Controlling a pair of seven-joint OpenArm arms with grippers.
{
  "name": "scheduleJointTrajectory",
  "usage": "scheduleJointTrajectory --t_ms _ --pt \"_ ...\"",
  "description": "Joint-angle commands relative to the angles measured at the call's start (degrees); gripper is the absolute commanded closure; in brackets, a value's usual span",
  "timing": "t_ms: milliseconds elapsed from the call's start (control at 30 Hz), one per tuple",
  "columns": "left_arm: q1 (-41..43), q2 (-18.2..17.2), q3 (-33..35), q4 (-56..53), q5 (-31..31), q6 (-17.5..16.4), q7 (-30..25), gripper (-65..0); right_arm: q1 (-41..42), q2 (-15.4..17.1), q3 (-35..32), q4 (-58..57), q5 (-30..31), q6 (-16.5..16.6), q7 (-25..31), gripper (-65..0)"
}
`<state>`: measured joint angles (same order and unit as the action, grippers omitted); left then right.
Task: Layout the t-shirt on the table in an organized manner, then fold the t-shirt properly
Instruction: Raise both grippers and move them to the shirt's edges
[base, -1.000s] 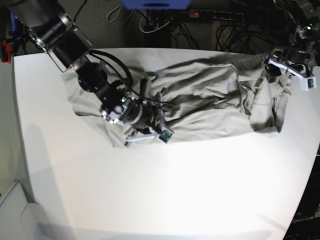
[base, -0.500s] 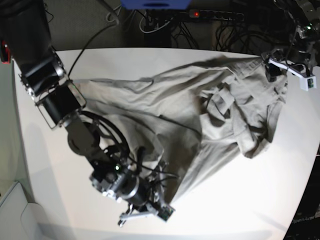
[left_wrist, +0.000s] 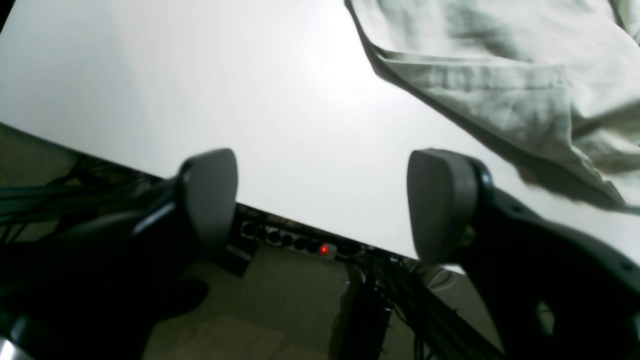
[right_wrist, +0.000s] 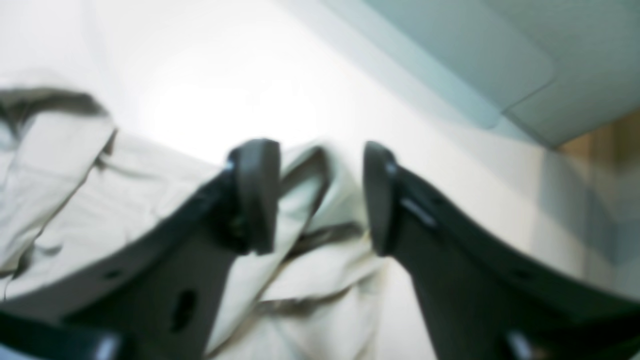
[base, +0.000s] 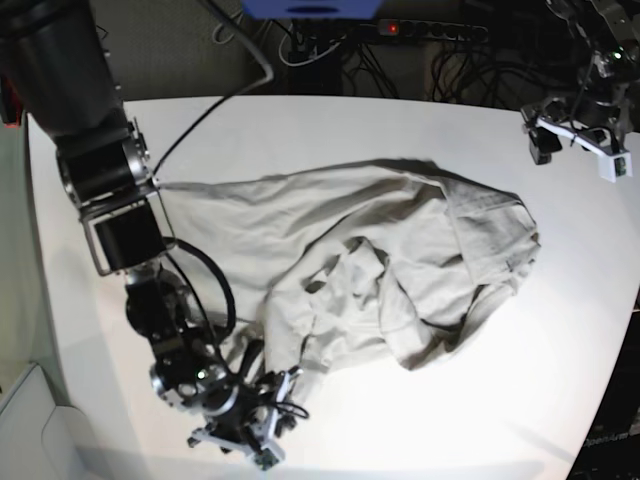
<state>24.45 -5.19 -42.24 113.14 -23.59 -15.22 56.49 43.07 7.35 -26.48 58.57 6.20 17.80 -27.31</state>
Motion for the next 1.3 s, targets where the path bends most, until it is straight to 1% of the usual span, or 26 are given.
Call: scheduleJointTrajectory --t_ms 0,67,133,167,233,333,400,500,633,733,833,900,1033,1167,1233,1267 --pt "-0.75 -0.66 -0.18 1.01 -0.54 -0.47 -1.15 -51.3 1.99 -0.1 0.59 1.17 0.18 0.18 1.6 -36.8" --pt "-1.63 -0.66 -0.18 1.01 -0.63 -0.47 -1.15 -51.3 0.93 0.43 0.94 1.87 0.18 0.18 1.51 -42.0" --pt "-3.48 -0.13 -0.09 1.01 -1.33 -0.47 -1.15 -51.3 -1.53 2.01 2.35 4.25 0.18 0.18 1.51 -44.7" --pt "-4.53 0.31 -0.09 1.01 -1.77 -0.47 -1.15 -51.3 -3.46 2.27 3.05 6.18 0.18 0.18 1.51 -45.2" --pt "-7.26 1.45 -0.09 1.01 -1.94 -0.12 -1.15 -51.3 -8.56 3.5 4.9 11.9 0.18 0.18 1.51 -45.2" --pt "-12.1 3.21 -0.09 -0.4 -1.59 -0.12 -1.15 -51.3 -15.6 5.79 5.25 20.34 0.18 0.18 1.51 -45.3" --pt "-14.64 3.21 -0.09 -3.21 -1.59 -0.03 -1.15 -51.3 -19.29 7.11 5.25 24.56 0.18 0.18 1.51 -45.3" --pt "-18.07 3.04 -0.09 -10.59 -1.59 -0.03 -1.15 -51.3 -24.83 8.69 5.34 30.18 0.18 0.18 1.51 -45.3" --pt "-20.27 2.16 -0.09 -18.68 1.92 -0.03 -1.85 -51.3 -30.1 10.8 5.34 34.49 0.18 0.18 1.51 -45.3" --pt "-22.29 2.25 -0.09 -24.04 4.03 -0.38 -1.94 -51.3 -32.83 11.5 6.13 36.51 0.18 0.18 1.51 -45.3" --pt "-23.61 2.42 -0.09 -27.56 4.12 -0.47 -2.2 -51.3 -35.64 11.68 8.5 38.53 0.18 0.18 1.51 -45.3" --pt "-24.23 2.42 0.35 -29.32 3.77 -0.47 -4.31 -51.3 -36.96 11.59 9.82 39.68 0.18 0.18 1.51 -45.3" --pt "-24.14 2.07 5.89 -32.04 3.95 -0.12 -8.53 -51.3 -38.54 11.59 11.31 40.12 0.18 0.18 1.51 -45.3" --pt "-23.88 2.42 8.0 -32.48 4.12 -0.03 -8.8 -51.3 -39.6 11.68 12.9 40.12 0.18 0.18 1.51 -45.3" --pt "-23.79 2.51 8.0 -32.83 3.68 -0.03 -8.53 -49.6 -39.68 11.68 13.25 40.12 0.18 0.18 1.51 -45.3" --pt "-23.79 2.51 8.0 -32.83 3.68 -0.03 -8.53 -45.5 -39.68 11.68 13.25 40.12 0.18 0.18 1.51 -45.3"
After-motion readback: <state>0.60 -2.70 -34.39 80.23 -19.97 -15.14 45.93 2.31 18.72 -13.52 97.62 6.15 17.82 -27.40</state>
